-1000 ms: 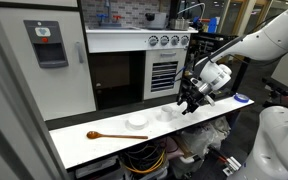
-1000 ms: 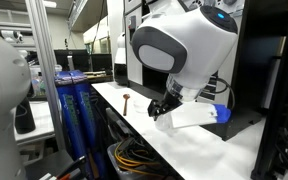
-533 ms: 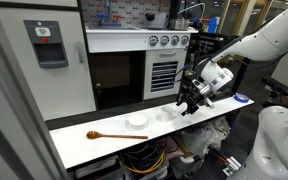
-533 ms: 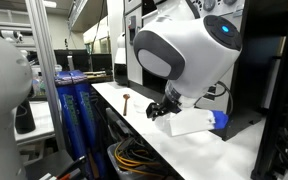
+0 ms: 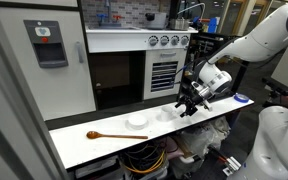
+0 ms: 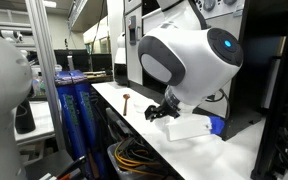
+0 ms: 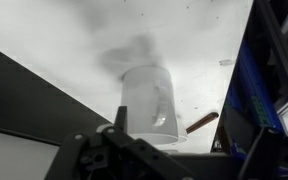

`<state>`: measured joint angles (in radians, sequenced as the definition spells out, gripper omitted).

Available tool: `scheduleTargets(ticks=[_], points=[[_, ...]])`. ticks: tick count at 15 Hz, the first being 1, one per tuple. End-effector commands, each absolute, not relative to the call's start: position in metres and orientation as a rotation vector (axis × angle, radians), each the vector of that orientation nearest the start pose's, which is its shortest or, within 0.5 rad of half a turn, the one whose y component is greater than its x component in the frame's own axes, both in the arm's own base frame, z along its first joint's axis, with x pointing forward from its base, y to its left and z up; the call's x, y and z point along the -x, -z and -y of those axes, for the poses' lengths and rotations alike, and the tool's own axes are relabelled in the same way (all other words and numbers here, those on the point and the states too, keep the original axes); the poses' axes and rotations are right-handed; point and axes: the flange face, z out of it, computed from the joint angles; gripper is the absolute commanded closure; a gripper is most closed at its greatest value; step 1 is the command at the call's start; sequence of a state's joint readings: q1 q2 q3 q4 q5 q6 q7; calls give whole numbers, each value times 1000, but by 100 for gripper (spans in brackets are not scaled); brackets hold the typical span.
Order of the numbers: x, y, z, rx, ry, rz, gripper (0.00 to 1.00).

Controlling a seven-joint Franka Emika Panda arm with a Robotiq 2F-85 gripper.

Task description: Lift the white cup and empty its contents into the bowl

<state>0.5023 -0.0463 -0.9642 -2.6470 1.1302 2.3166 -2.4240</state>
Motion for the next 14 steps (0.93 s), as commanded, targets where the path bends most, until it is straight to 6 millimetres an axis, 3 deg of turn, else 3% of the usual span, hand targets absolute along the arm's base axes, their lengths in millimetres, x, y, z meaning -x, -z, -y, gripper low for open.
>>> scheduleTargets(ticks=[1, 7, 14], points=[[-377, -221, 162, 2259, 922, 1285, 0], [-395, -207, 168, 2267, 888, 1294, 0], [-406, -216, 167, 2260, 897, 1336, 0]])
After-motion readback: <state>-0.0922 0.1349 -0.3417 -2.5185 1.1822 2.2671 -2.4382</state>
